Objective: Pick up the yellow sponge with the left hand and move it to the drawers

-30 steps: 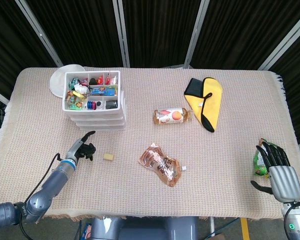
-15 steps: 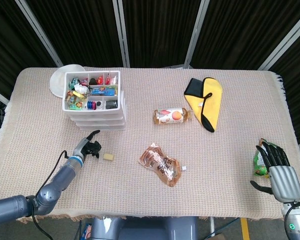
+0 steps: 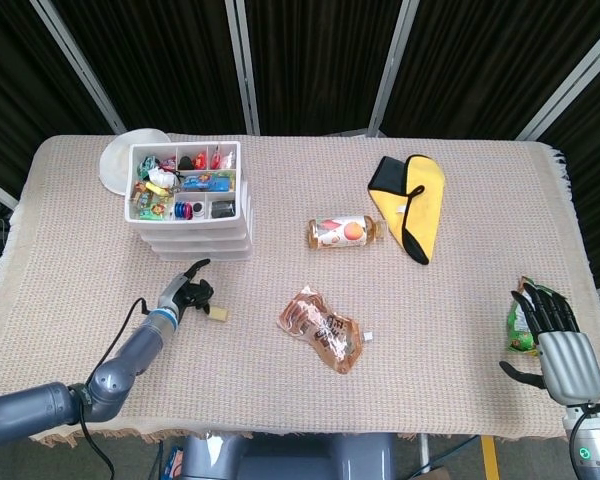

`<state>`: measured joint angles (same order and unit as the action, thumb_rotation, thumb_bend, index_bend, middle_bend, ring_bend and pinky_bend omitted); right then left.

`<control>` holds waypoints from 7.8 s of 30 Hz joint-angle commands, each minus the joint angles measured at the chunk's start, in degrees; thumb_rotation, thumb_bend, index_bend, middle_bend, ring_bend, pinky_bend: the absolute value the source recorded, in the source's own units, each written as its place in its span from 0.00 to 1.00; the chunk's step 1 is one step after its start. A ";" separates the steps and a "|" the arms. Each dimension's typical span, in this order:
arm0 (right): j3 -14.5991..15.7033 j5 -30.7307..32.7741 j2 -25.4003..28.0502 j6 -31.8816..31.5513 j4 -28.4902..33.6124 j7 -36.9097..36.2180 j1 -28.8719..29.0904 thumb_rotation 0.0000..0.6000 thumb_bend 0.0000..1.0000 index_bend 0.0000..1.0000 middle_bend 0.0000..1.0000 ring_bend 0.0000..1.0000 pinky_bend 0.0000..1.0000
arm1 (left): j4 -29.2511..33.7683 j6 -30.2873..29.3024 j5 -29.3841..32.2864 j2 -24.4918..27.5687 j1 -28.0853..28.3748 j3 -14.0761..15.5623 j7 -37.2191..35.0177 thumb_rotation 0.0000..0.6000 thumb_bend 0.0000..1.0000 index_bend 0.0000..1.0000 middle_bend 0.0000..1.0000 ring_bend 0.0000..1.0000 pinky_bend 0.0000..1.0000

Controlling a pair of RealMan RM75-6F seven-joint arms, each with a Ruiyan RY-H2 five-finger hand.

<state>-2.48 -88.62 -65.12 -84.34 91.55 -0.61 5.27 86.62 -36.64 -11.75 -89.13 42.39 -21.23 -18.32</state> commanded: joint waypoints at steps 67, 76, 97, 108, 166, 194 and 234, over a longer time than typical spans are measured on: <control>-0.40 0.82 0.13 0.19 0.39 -0.60 0.11 1.00 0.00 0.08 0.00 0.00 0.00 | 7.75 -2.26 -14.97 0.34 -3.51 5.76 4.00 1.00 1.00 0.19 0.93 0.87 0.65; -0.39 0.84 0.09 0.18 0.46 -0.50 0.10 1.00 0.00 0.08 0.00 0.00 0.00 | 9.84 -18.32 -30.88 0.22 -5.42 12.10 17.06 1.00 1.00 0.16 0.94 0.87 0.65; -0.35 1.04 0.31 0.35 0.74 -0.98 0.05 1.00 0.00 0.08 0.00 0.00 0.00 | 10.11 -33.84 -27.84 -2.37 -2.73 12.61 48.43 1.00 1.00 0.17 0.97 0.90 0.68; -0.32 1.30 0.39 0.64 0.90 -1.09 0.06 1.00 0.00 0.08 0.00 0.00 0.00 | 7.84 -32.31 -23.84 -3.22 -2.67 11.10 50.11 1.00 1.00 0.17 0.97 0.90 0.68; -0.46 1.57 0.37 0.45 0.90 -1.18 -0.13 1.00 0.00 0.08 0.00 0.00 0.00 | 16.21 -35.59 -47.43 0.98 -8.18 20.66 49.29 1.00 0.28 0.26 0.97 0.89 0.67; -0.54 1.65 0.49 0.43 1.02 -1.81 -0.20 1.00 0.00 0.08 0.00 0.00 0.00 | 13.99 -33.81 -35.49 -3.66 -5.35 20.93 67.92 1.00 0.32 0.35 1.00 0.91 0.68; -0.65 1.73 0.57 0.32 1.15 -2.18 -0.28 1.00 0.00 0.08 0.00 0.00 0.00 | 15.22 -33.98 -40.38 -4.70 -4.99 17.82 64.75 1.00 0.50 0.52 1.00 0.91 0.68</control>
<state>-3.12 -86.89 -64.55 -84.01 92.69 -2.79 4.99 101.35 -70.24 -51.71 -94.24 37.28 -2.92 46.62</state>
